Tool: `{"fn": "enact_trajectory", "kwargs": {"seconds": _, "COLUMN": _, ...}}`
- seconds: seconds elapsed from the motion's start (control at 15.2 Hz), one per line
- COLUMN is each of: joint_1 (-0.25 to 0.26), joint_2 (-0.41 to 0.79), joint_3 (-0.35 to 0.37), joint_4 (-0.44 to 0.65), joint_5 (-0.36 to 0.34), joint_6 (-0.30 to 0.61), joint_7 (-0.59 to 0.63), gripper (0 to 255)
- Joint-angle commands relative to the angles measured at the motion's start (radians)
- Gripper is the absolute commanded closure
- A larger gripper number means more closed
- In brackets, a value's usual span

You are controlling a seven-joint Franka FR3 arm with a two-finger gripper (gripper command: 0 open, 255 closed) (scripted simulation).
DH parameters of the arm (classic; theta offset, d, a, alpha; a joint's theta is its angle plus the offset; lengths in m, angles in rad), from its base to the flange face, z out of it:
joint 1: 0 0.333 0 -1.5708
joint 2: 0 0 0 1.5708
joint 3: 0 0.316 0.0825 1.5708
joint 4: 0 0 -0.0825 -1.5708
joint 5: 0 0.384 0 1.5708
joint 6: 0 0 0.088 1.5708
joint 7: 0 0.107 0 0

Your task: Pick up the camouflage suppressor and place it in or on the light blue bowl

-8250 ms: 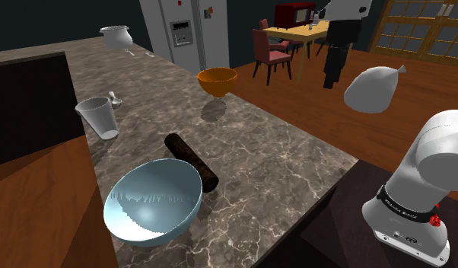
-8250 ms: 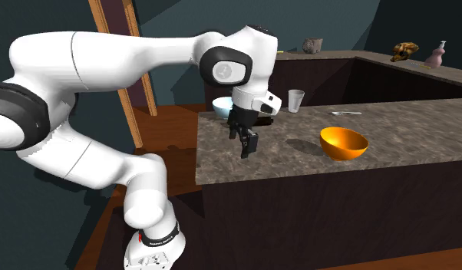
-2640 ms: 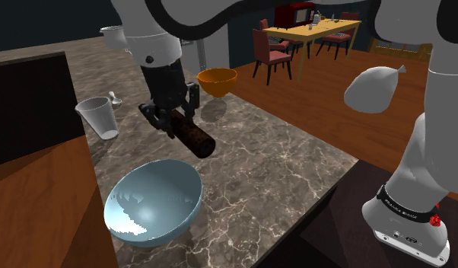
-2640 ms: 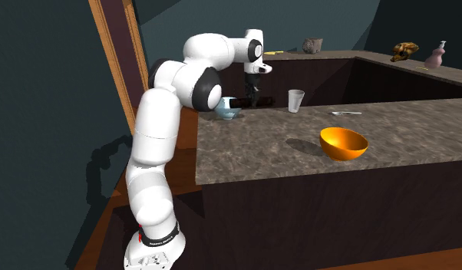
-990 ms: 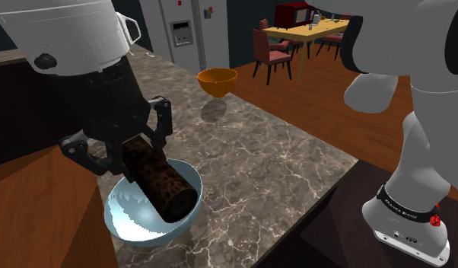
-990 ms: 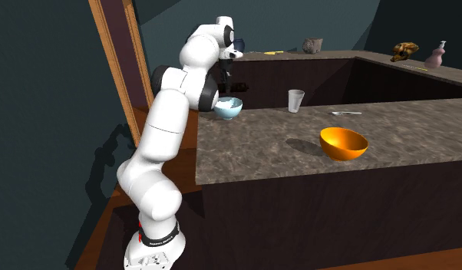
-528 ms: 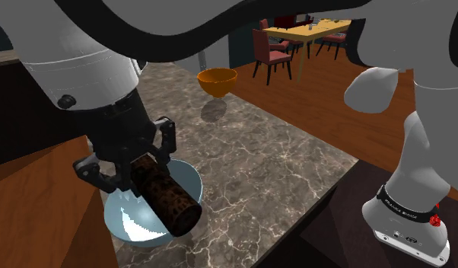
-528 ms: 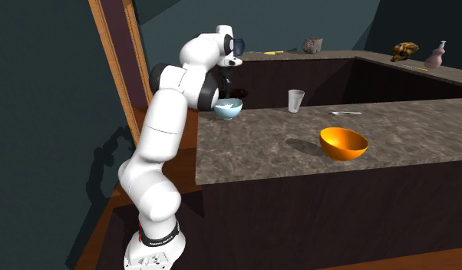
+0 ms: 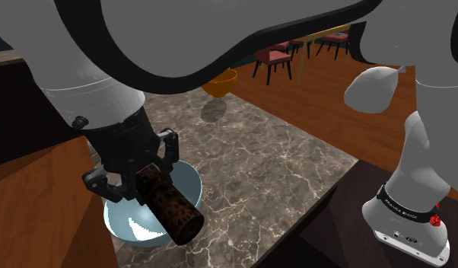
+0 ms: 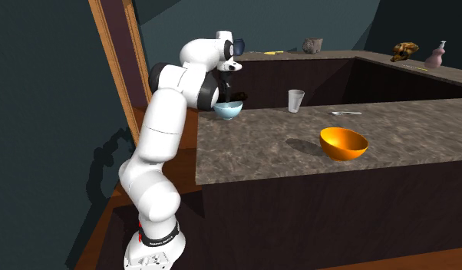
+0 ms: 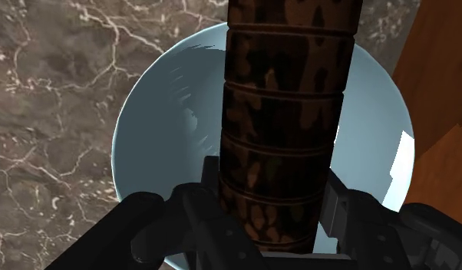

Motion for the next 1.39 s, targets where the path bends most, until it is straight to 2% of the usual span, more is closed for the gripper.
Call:
{"fn": "enact_trajectory", "kwargs": {"seconds": 0.0, "joint_1": -0.001, "joint_2": 0.001, "joint_3": 0.0, "joint_4": -0.002, "joint_5": 0.0, "joint_6": 0.001, "joint_7": 0.0, "gripper": 255}}
{"fn": "enact_trajectory", "kwargs": {"seconds": 0.13, "joint_1": -0.001, "joint_2": 0.001, "joint_3": 0.0, "joint_4": -0.002, "joint_5": 0.0, "joint_6": 0.001, "joint_7": 0.0, "gripper": 255}}
{"fn": "enact_trajectory", "kwargs": {"seconds": 0.2, "joint_1": -0.001, "joint_2": 0.0, "joint_3": 0.0, "joint_4": -0.003, "joint_5": 0.0, "joint_6": 0.001, "joint_7": 0.0, "gripper": 0}}
{"fn": "enact_trajectory", "kwargs": {"seconds": 0.53, "joint_1": -0.001, "joint_2": 0.001, "joint_3": 0.0, "joint_4": -0.002, "joint_5": 0.0, "joint_6": 0.001, "joint_7": 0.0, "gripper": 0}}
{"fn": "enact_trajectory", "kwargs": {"seconds": 0.79, "joint_1": 0.064, "joint_2": 0.057, "joint_3": -0.007, "joint_4": 0.22, "joint_5": -0.028, "joint_6": -0.163, "joint_7": -0.008, "gripper": 0}}
{"fn": "enact_trajectory", "kwargs": {"seconds": 1.32, "joint_1": 0.064, "joint_2": 0.057, "joint_3": -0.007, "joint_4": 0.22, "joint_5": -0.028, "joint_6": -0.163, "joint_7": -0.008, "gripper": 0}}
